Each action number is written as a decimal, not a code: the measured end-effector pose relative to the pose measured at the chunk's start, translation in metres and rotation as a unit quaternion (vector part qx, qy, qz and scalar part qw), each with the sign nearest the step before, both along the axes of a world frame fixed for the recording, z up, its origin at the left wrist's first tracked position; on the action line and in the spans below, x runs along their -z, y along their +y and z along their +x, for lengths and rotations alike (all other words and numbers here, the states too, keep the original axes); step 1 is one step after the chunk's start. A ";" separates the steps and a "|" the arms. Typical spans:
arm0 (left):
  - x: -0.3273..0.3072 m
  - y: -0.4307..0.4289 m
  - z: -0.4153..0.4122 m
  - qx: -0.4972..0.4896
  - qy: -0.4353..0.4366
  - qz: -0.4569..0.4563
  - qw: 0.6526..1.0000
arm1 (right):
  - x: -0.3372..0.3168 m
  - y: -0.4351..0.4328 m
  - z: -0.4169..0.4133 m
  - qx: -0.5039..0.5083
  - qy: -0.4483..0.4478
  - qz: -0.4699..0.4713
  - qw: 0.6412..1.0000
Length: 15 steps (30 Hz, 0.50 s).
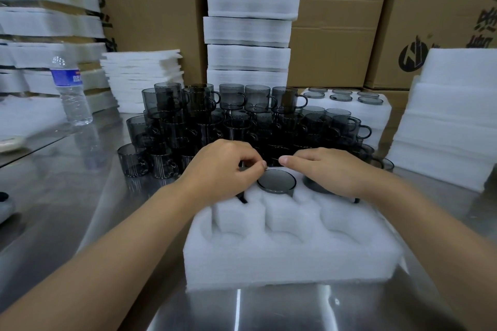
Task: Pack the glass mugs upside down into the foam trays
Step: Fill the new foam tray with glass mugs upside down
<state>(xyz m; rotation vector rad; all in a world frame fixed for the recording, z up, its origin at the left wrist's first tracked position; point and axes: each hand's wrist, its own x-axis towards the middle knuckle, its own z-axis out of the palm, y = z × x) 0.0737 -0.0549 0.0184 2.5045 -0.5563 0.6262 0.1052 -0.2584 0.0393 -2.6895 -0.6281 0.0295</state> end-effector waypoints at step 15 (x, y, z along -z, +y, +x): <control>0.001 0.000 0.000 0.005 -0.001 -0.007 1.000 | 0.008 0.001 -0.003 -0.046 0.021 -0.045 0.998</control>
